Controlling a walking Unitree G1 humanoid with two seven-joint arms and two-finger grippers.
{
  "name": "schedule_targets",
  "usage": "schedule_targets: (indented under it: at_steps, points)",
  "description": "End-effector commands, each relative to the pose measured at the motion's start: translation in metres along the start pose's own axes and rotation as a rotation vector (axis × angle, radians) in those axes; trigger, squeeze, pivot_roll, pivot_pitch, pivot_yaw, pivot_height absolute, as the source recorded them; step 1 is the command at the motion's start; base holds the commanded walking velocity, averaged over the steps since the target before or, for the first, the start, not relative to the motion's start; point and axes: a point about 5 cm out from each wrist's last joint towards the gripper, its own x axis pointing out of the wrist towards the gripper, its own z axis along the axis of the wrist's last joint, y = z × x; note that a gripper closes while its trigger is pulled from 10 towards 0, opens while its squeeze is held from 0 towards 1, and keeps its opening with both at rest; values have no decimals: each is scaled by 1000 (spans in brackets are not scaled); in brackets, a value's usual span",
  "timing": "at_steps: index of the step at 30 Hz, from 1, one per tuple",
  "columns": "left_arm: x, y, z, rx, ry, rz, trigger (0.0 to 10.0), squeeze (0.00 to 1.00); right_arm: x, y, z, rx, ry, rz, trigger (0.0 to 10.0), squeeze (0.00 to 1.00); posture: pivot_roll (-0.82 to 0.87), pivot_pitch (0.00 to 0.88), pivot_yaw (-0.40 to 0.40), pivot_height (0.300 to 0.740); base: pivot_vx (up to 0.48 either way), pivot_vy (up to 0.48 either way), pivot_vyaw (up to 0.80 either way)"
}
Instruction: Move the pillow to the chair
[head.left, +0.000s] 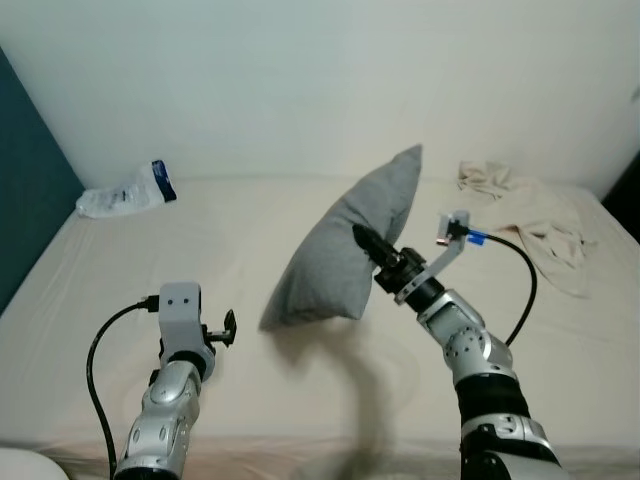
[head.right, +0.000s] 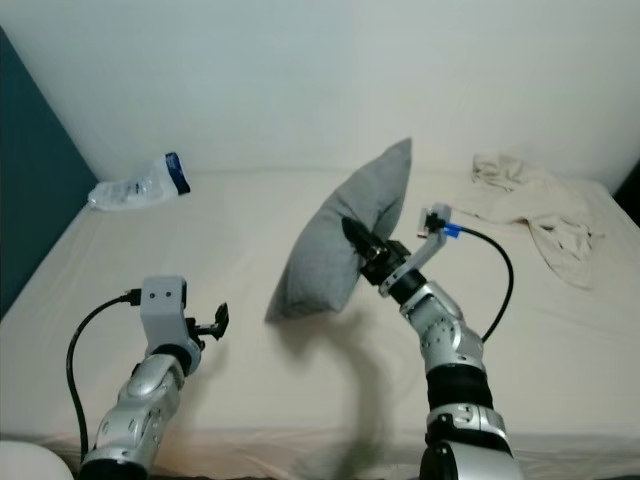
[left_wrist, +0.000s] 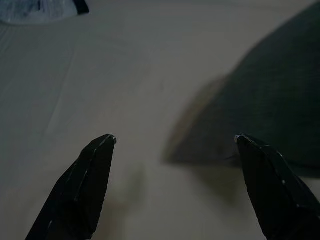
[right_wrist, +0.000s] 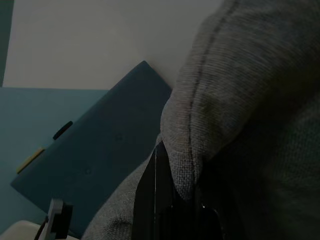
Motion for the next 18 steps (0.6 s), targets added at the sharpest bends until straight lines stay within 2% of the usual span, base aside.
schedule_targets:
  at_steps: [1, 6, 8, 9, 10, 13, 14, 18]
  points:
    - [0, -1, -6, -5, 20, 1, 10000, 0, 1, 6, 7, -34, -32, 27, 0, 0, 7, 0, 12, 740, 0, 0, 0]
    - [2, -2, -7, -4, 17, -3, 10000, 0, -4, -1, -2, -38, -19, -71, 0, 0, -1, 0, 11, 740, 0, 0, 0]
    - [1, 1, -8, 3, 19, -3, 10000, 0, -7, -7, -8, -78, 13, -164, 0, 0, -6, 0, 11, 740, 0, 0, 0]
    - [0, 2, -9, 5, 21, -3, 10000, 0, -7, -8, -9, -100, 11, -201, 4039, 0, -8, 0, 12, 740, 0, 0, 0]
    - [0, 4, -10, 7, 22, -2, 10000, 0, -8, -10, -10, -130, 9, -226, 10000, 0, -8, 0, 12, 740, 0, 0, 0]
    - [0, 7, -10, 11, 21, 2, 10000, 0, -12, -9, -11, -161, 4, -223, 10000, 0, -10, 0, 12, 740, 0, 0, 0]
    - [0, 8, -10, 12, 20, 5, 10000, 0, -15, -10, -12, -128, -2, -207, 10000, 0, -10, 0, 12, 740, 0, 0, 0]
    - [2, 9, -9, 14, 16, 10, 10000, 0, -20, -13, -9, -95, -25, -221, 10000, 0, -10, 0, 11, 740, 0, 0, 141]
